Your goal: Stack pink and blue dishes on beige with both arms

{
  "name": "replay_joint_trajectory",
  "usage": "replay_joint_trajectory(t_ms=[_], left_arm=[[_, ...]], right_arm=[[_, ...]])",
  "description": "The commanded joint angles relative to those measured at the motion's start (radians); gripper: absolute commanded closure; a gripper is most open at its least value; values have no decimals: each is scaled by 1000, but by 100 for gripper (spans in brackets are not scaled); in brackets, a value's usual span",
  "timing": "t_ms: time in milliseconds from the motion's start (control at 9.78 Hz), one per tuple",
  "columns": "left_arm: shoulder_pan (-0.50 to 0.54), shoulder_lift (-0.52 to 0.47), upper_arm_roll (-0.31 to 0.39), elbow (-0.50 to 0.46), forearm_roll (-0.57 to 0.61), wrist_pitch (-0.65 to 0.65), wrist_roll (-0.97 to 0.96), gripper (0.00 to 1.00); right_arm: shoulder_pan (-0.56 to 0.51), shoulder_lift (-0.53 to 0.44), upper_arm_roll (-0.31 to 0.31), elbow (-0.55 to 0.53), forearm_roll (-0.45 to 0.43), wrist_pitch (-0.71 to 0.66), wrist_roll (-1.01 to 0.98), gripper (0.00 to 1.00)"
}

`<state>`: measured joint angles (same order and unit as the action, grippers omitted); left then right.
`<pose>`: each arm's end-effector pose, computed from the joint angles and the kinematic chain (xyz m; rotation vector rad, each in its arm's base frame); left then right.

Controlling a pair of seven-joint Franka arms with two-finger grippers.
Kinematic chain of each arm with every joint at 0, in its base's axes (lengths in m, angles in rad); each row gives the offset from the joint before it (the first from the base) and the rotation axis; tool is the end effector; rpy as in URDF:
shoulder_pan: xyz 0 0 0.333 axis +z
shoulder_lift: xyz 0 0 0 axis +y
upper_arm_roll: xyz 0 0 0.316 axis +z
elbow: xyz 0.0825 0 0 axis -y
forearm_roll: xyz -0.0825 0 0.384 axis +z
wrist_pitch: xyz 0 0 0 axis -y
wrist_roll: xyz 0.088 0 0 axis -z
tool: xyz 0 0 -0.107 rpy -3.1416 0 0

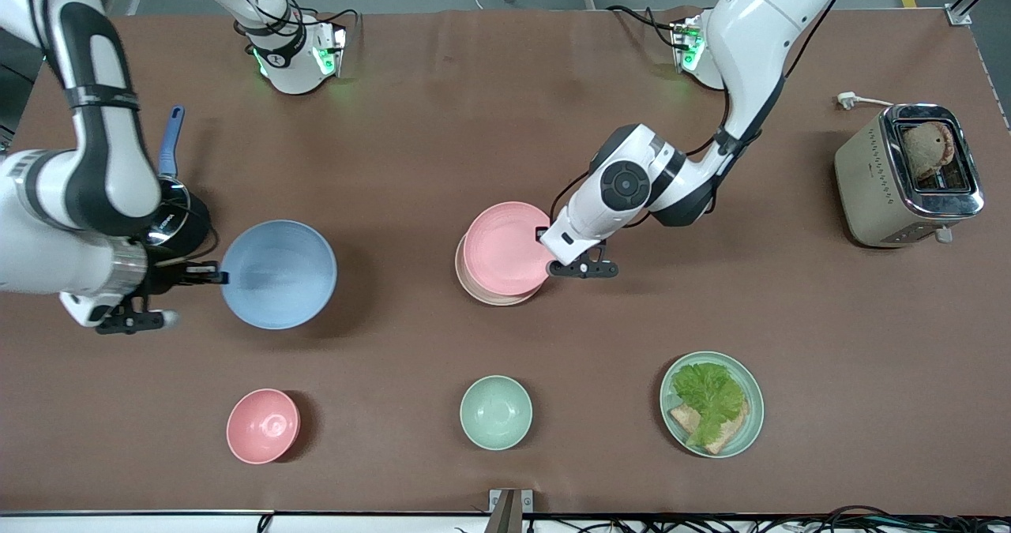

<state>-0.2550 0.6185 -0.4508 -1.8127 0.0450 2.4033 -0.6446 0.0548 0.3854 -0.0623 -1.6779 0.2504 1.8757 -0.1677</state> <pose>0.5129 -0.4071 0.2310 2.9414 -0.0239 -0.1679 0.6403 0.0177 0.3665 -2.9075 -0.0941 0.2434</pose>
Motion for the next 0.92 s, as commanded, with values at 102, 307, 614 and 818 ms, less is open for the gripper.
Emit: replay_joint_trajectory(t_ms=[102, 307, 614, 818], left_arm=[[-12, 53, 7, 19, 35, 51, -10, 100], [-12, 69, 7, 19, 35, 89, -12, 100], [-12, 96, 6, 58, 32, 91, -12, 77], [-14, 93, 7, 61, 36, 88, -9, 0]], right_arm=[[52, -23, 65, -23, 13, 74, 153, 100], [91, -22, 116, -46, 13, 130, 270, 100], [160, -36, 157, -100, 10, 190, 407, 99], [183, -68, 161, -158, 12, 227, 418, 99]])
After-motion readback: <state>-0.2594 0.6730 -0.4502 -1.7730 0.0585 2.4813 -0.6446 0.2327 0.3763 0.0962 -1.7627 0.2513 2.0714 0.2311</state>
